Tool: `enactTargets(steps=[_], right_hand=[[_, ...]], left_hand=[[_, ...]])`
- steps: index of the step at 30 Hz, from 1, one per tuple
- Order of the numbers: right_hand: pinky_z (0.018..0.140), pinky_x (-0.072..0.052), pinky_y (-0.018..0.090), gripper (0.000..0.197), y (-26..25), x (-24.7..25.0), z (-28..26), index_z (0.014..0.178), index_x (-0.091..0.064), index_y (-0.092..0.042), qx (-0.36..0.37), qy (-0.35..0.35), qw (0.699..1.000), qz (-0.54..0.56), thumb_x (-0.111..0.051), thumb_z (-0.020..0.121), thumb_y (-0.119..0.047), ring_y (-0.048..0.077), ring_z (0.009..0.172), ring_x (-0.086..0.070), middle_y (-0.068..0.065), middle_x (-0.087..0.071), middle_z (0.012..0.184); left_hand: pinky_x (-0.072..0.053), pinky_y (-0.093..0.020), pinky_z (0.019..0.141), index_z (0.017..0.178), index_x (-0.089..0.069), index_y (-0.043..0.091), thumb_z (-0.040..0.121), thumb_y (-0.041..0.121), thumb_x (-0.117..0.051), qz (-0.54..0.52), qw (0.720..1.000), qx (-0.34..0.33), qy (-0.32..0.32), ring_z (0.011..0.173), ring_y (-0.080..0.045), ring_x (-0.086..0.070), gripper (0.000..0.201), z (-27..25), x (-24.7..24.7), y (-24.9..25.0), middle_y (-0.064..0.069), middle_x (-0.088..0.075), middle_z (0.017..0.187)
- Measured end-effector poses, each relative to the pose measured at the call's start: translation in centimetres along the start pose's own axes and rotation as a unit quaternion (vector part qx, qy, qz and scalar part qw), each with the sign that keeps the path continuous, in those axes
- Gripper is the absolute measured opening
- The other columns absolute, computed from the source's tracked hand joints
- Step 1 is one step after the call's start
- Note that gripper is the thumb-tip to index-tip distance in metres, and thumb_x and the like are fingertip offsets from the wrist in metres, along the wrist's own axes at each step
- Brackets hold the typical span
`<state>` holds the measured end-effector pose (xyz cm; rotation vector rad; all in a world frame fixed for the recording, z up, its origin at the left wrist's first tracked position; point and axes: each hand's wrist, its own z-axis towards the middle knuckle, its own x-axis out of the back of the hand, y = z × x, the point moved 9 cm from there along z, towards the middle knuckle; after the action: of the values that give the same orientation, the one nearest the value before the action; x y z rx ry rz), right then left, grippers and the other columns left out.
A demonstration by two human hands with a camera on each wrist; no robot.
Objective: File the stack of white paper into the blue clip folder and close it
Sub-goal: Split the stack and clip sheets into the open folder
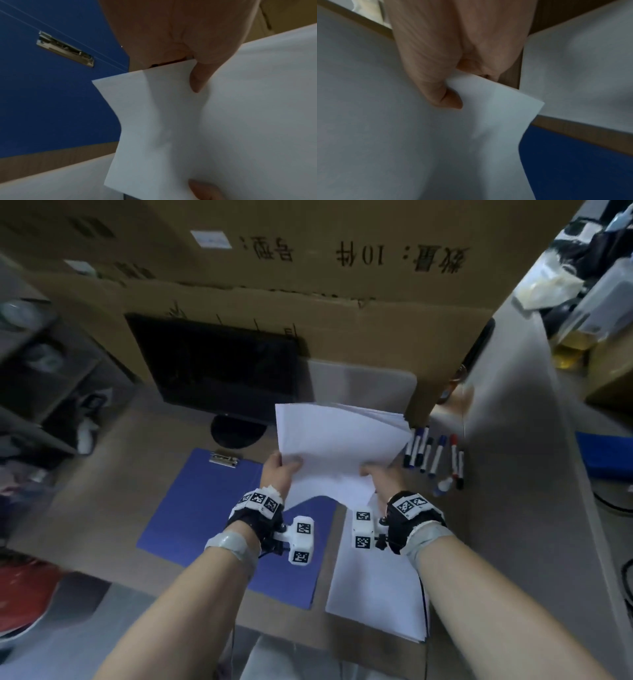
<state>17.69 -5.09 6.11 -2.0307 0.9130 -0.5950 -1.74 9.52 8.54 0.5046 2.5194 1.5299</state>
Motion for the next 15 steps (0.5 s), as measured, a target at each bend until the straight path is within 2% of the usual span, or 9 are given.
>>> enactTargets(steps=[2,3,5,7,9,10,11,13,15], right_hand=[[0.060,-0.040,0.029,0.018,-0.2,-2.1,0.1,0.073,-0.056,-0.012,0.009,0.008,1.000,0.023,-0.062,0.076,0.005,0.019,0.068,-0.051,-0.001,-0.057,0.074],[0.062,-0.041,0.029,0.015,0.3,-3.2,0.2,0.078,-0.058,-0.011,0.005,0.006,1.000,0.017,-0.062,0.077,0.003,0.020,0.071,-0.053,-0.001,-0.058,0.076],[0.071,-0.044,0.030,0.017,1.9,-5.0,0.4,0.092,-0.064,-0.004,-0.002,0.006,1.000,-0.012,-0.065,0.076,0.000,0.023,0.079,-0.057,0.001,-0.062,0.083],[0.073,-0.044,0.030,0.027,4.3,-6.1,0.0,0.101,-0.066,0.005,-0.017,0.023,0.998,-0.054,-0.069,0.075,0.002,0.023,0.083,-0.059,0.006,-0.064,0.087],[0.071,-0.044,0.028,0.020,5.6,-6.6,-0.9,0.093,-0.066,0.007,-0.026,0.055,0.996,-0.067,-0.069,0.074,0.007,0.021,0.077,-0.059,0.009,-0.064,0.085],[0.071,-0.043,0.027,0.012,5.7,-6.7,-1.5,0.084,-0.064,0.002,-0.028,0.071,0.995,-0.061,-0.068,0.075,0.008,0.020,0.072,-0.058,0.007,-0.063,0.081],[0.071,-0.043,0.027,0.014,5.8,-6.9,-1.7,0.076,-0.062,-0.004,-0.029,0.086,0.994,-0.054,-0.068,0.076,0.009,0.019,0.068,-0.057,0.004,-0.062,0.077],[0.072,-0.046,0.027,0.015,6.0,-7.1,-1.9,0.074,-0.064,-0.006,-0.022,0.108,0.993,-0.043,-0.068,0.074,0.009,0.020,0.070,-0.059,0.005,-0.064,0.076],[0.070,-0.046,0.028,0.012,6.1,-7.2,-2.3,0.081,-0.068,0.001,-0.023,0.135,0.990,-0.035,-0.068,0.071,0.008,0.021,0.075,-0.060,0.009,-0.065,0.080]], left_hand=[[-0.051,-0.046,0.092,0.112,-0.057,0.002,0.078,-0.003,-0.060,0.005,1.000,0.004,0.022,0.100,-0.034,-0.063,0.034,1.0,2.1,0.7,-0.015,-0.065,0.103],[-0.052,-0.041,0.086,0.112,-0.059,-0.001,0.075,-0.004,-0.060,0.018,0.999,0.003,0.031,0.097,-0.033,-0.062,0.037,1.6,3.1,0.7,-0.014,-0.065,0.100],[-0.049,-0.024,0.064,0.103,-0.061,-0.006,0.069,-0.007,-0.057,0.060,0.998,0.009,0.033,0.085,-0.030,-0.060,0.034,2.4,4.9,-0.1,-0.012,-0.063,0.086],[-0.037,-0.016,0.045,0.091,-0.058,-0.014,0.068,-0.012,-0.052,0.110,0.993,0.038,0.028,0.066,-0.032,-0.055,0.024,3.2,6.6,-2.1,-0.014,-0.055,0.067],[-0.030,-0.017,0.044,0.077,-0.051,-0.017,0.068,-0.013,-0.052,0.156,0.986,0.058,-0.001,0.054,-0.036,-0.050,0.010,4.4,7.5,-3.9,-0.019,-0.048,0.058],[-0.030,-0.018,0.044,0.066,-0.048,-0.008,0.069,-0.013,-0.052,0.173,0.983,0.058,-0.027,0.050,-0.030,-0.046,0.007,4.8,7.5,-4.3,-0.014,-0.045,0.055],[-0.030,-0.017,0.042,0.061,-0.045,-0.005,0.071,-0.013,-0.053,0.181,0.980,0.064,-0.047,0.046,-0.022,-0.041,0.014,5.5,7.5,-4.9,-0.008,-0.042,0.053],[-0.034,-0.019,0.040,0.073,-0.047,-0.013,0.076,-0.014,-0.052,0.157,0.982,0.081,-0.072,0.044,-0.015,-0.038,0.006,6.0,7.3,-4.9,-0.003,-0.037,0.054],[-0.039,-0.027,0.060,0.097,-0.049,0.001,0.081,-0.010,-0.052,0.164,0.979,0.079,-0.091,0.066,-0.023,-0.047,0.020,6.2,7.1,-4.2,-0.007,-0.045,0.074]])
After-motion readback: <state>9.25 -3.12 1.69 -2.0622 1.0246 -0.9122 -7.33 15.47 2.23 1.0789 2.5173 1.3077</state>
